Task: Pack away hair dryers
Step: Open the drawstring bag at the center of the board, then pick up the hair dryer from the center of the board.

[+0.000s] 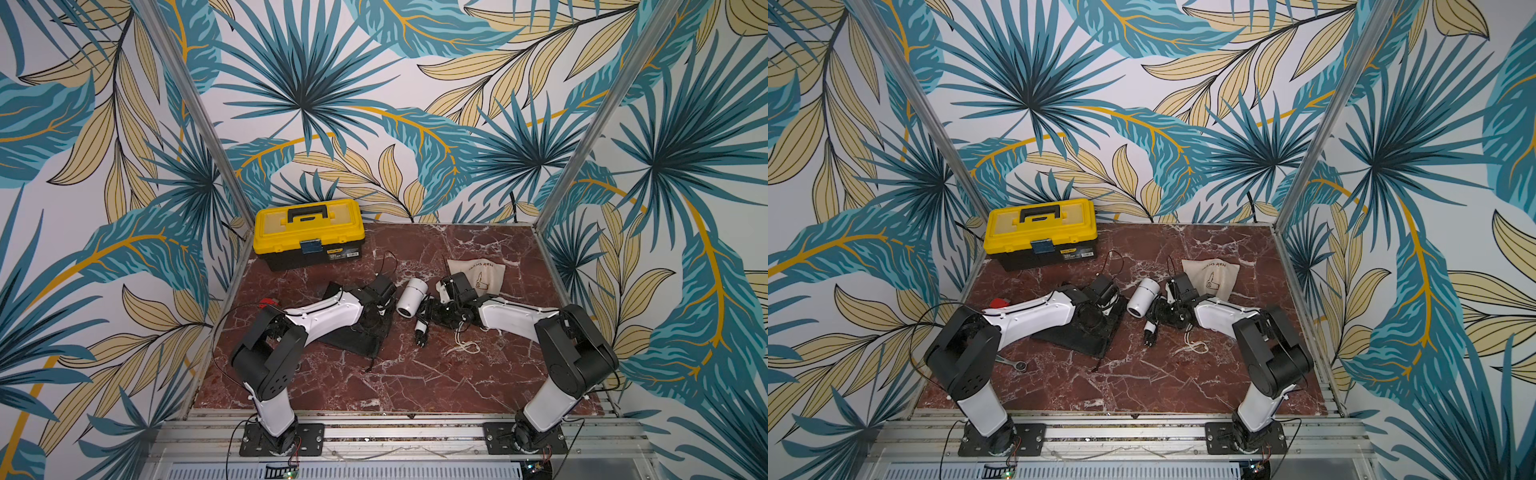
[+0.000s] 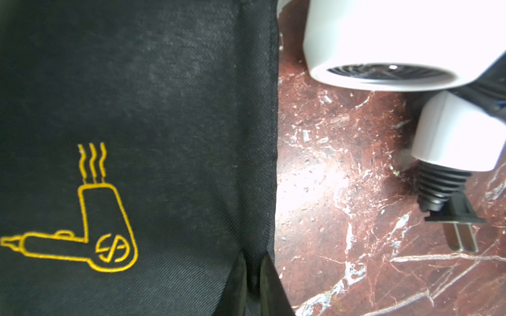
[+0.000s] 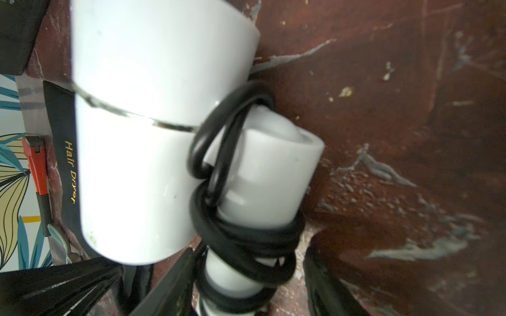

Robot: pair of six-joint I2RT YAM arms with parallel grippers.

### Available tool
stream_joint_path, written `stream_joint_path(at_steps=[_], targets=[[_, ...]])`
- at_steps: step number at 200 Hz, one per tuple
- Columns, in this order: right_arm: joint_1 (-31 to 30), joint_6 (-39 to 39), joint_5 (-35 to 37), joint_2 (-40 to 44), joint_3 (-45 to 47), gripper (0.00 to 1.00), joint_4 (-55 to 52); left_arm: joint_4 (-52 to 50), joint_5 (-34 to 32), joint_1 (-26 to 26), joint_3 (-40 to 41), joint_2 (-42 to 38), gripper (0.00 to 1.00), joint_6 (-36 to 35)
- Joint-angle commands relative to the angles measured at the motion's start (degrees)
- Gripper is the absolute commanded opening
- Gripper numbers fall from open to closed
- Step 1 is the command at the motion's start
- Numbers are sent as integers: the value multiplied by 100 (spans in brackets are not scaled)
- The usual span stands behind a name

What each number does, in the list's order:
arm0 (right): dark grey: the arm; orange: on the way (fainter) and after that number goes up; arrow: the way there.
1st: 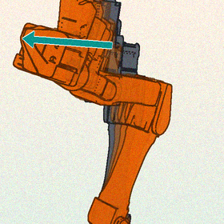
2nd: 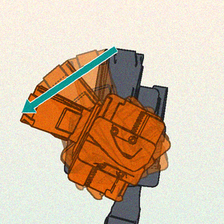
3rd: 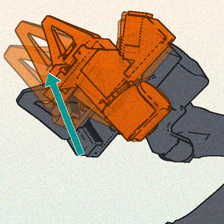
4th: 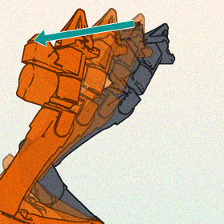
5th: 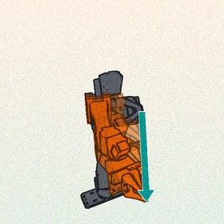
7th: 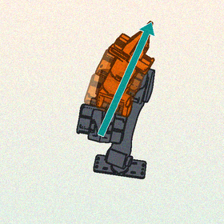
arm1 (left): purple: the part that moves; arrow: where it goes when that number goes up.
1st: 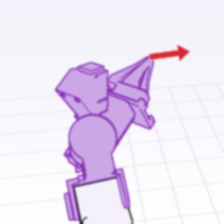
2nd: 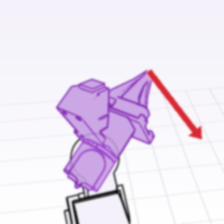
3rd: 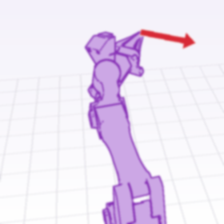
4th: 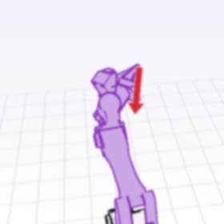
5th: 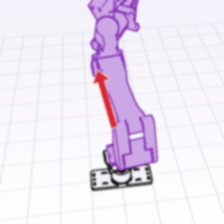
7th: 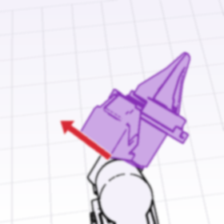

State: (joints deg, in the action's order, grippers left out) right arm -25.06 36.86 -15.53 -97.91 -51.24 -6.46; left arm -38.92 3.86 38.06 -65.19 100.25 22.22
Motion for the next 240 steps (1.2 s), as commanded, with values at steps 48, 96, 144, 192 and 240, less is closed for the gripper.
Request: stream_joint_path(at_steps=[48,96,144,192,240], targets=[[-13,-100,8,-132,141,62,-174,-48,61,-129,-101,-32,8,-110],[-19,22,-158,-170,233,62,-36,-76,-130,-124,-235,-497,4,-128],[-116,112,-281,33,293,63,-69,-191,-132,-125,-625,-472,4,-322],[-180,173,-118,-404,109,61,-246,-178,-115,-150,-751,-392,3,-347],[-152,446,-234,-395,293,43,186,-170,-56,-150,-740,-153,3,-405]])
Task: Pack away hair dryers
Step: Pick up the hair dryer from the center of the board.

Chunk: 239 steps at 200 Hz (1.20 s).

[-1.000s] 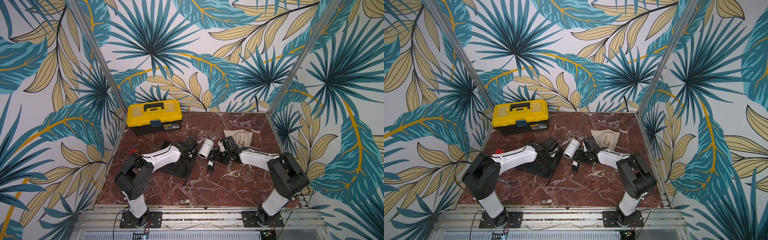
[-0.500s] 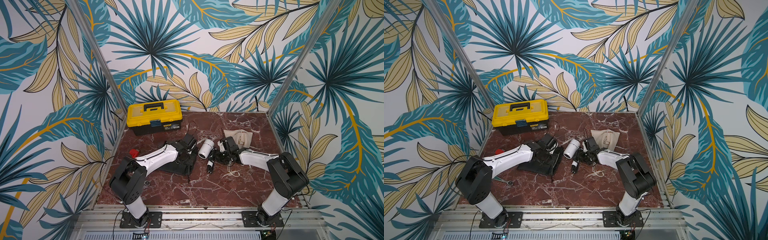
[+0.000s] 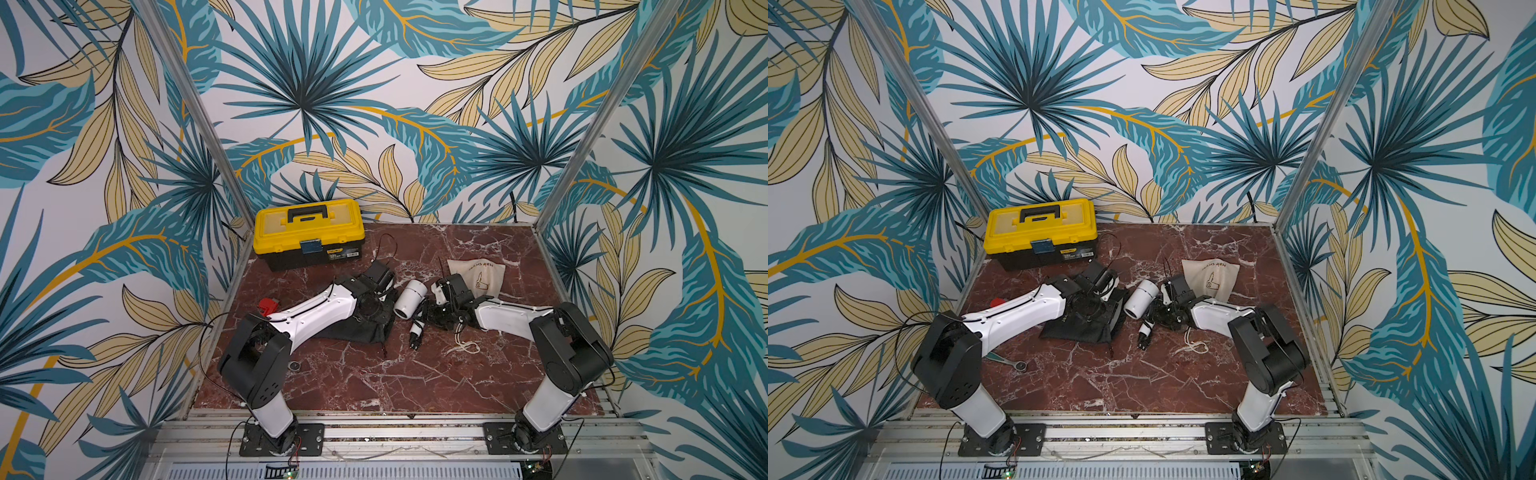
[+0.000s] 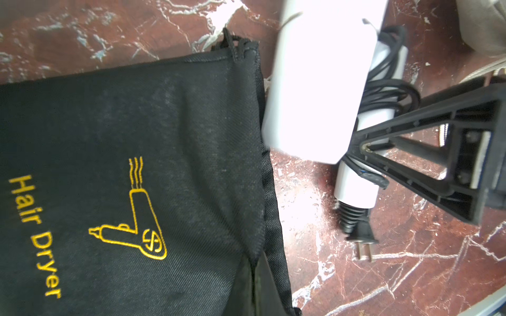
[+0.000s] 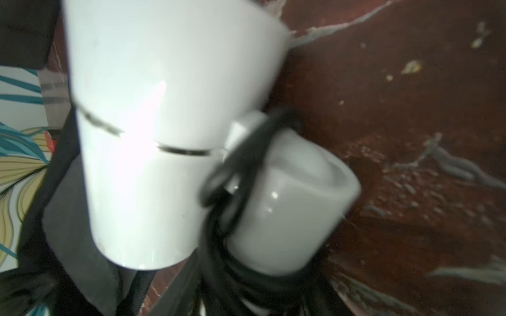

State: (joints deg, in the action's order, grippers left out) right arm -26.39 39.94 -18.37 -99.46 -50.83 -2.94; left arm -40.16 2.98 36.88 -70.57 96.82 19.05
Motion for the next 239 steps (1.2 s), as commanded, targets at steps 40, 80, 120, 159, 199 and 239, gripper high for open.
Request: stream_joint_path(at_steps=[40,80,120,159,199,239], targets=[[0,152,-17,-148,330,35,-20,25,21,-64,-149,176,3,-68],[96,783,-79,136,730,36,395,35,66,-172,-141,114,3,-42],[78,1762,-13,363,1364,32,1492,35,59,-204,-131,92,3,-20],[-133,2140,297,752,1410,37,1486,35,106,-208,-185,160,3,-3],[-170,2276,657,1136,1498,29,1354,42,126,-208,-229,147,3,-15],[-164,2142,25,1193,1365,24,1645,94,280,-208,-248,102,3,-26]])
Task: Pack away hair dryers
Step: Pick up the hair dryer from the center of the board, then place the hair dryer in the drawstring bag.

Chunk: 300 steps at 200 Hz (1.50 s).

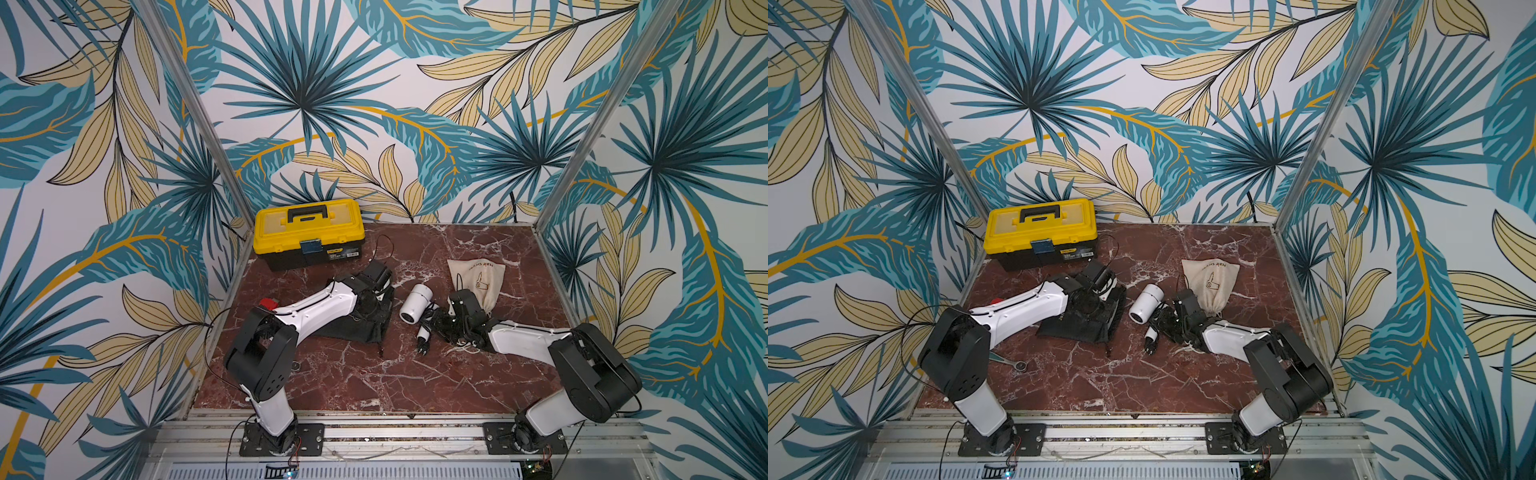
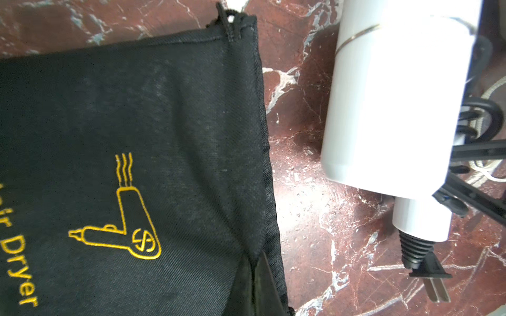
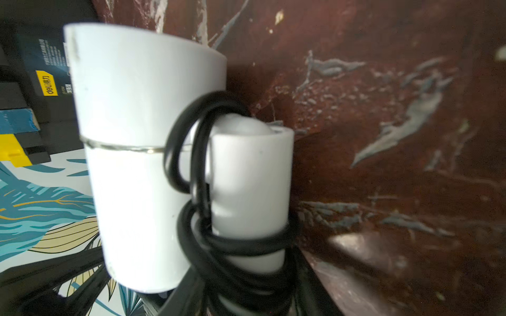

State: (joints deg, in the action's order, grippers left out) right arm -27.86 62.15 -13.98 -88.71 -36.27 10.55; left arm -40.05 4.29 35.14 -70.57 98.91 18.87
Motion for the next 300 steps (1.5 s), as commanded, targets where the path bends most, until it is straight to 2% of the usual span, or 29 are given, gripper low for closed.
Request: stream_joint_path(at_steps=[1,33,61,85,125,158,233,300], targets=[[-22,-92,-427,117,-104,24,267,84,150,-33,-247,-109,3,-8],[-115,-713,-541,322,-242,24,-452,99,125,-37,-309,-157,3,-70],[-293,-1702,-686,386,-625,24,-1399,102,129,-42,-417,-145,3,-251],[-414,-2256,-878,357,-865,24,-1871,103,129,-51,-441,-155,3,-429],[-505,-2887,-1122,300,-1105,24,-2250,103,194,-47,-469,-291,3,-744],[-537,-3379,-1245,64,-1437,24,-3063,103,185,-42,-420,-346,3,-1043],[-643,-3780,-1139,-301,-2031,24,-3511,248,462,123,-421,-495,3,-1500],[-646,-3801,-1175,-392,-2224,24,-3528,616,606,375,62,-919,3,-1667]])
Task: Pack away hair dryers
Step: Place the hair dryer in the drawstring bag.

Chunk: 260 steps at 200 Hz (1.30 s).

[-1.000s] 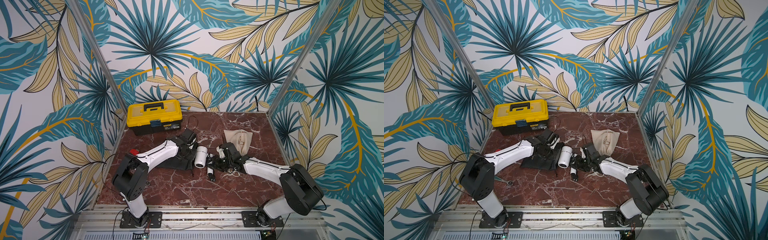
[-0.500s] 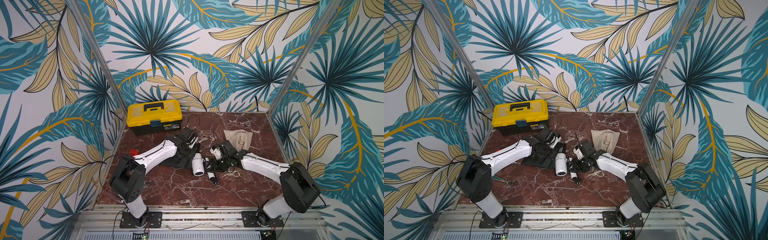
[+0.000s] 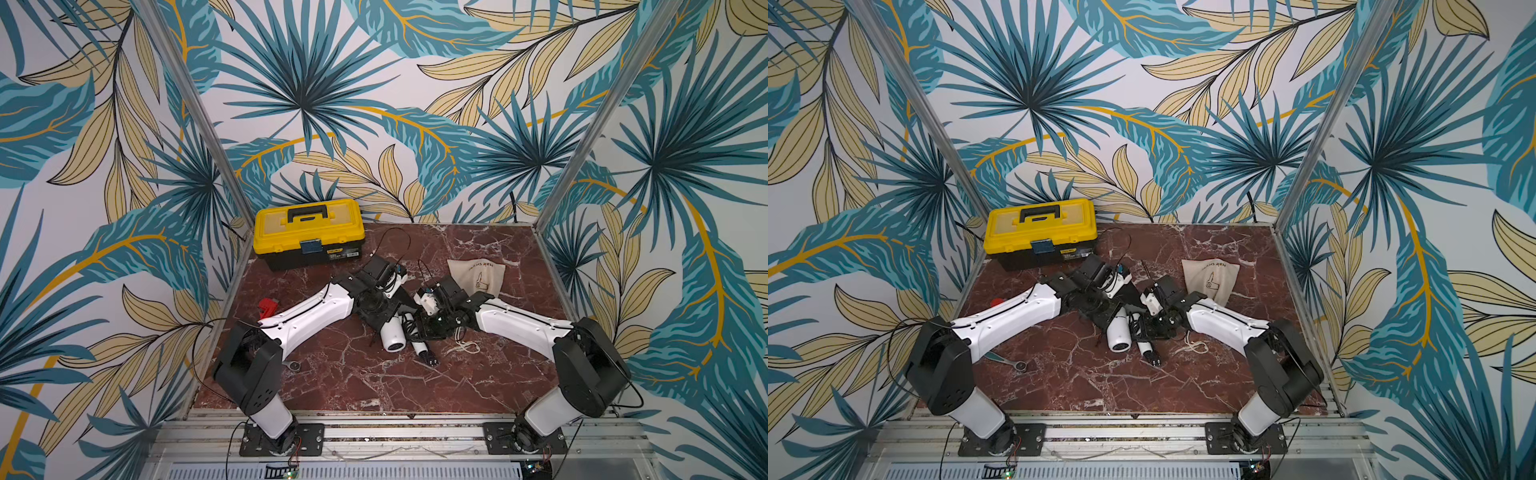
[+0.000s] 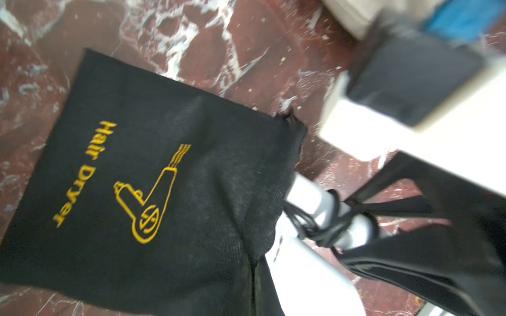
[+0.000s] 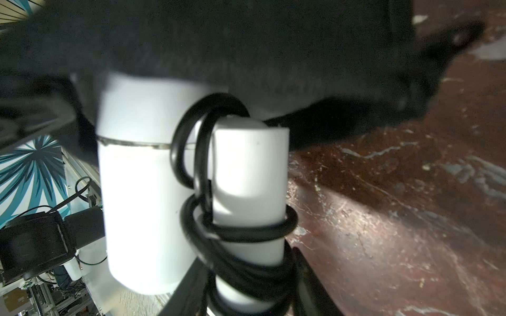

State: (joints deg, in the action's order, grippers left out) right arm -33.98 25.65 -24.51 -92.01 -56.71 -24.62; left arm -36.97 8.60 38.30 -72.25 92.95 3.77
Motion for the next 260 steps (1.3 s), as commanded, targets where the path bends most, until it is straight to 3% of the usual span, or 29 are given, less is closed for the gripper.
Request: stream_joint_path(at_steps=[1,148,171,190,260], targets=[[-32,-154,-110,-62,-186,24,-14,311,176,56,234,-331,3,-157],[249,50,-71,76,-205,26,126,527,856,159,765,-758,3,-162],[275,75,-80,42,-244,30,258,551,1062,207,781,-752,3,-162],[286,150,-80,10,-283,41,339,601,1113,272,862,-720,3,-125],[291,383,13,-201,-303,41,456,840,1294,332,905,-816,3,4]])
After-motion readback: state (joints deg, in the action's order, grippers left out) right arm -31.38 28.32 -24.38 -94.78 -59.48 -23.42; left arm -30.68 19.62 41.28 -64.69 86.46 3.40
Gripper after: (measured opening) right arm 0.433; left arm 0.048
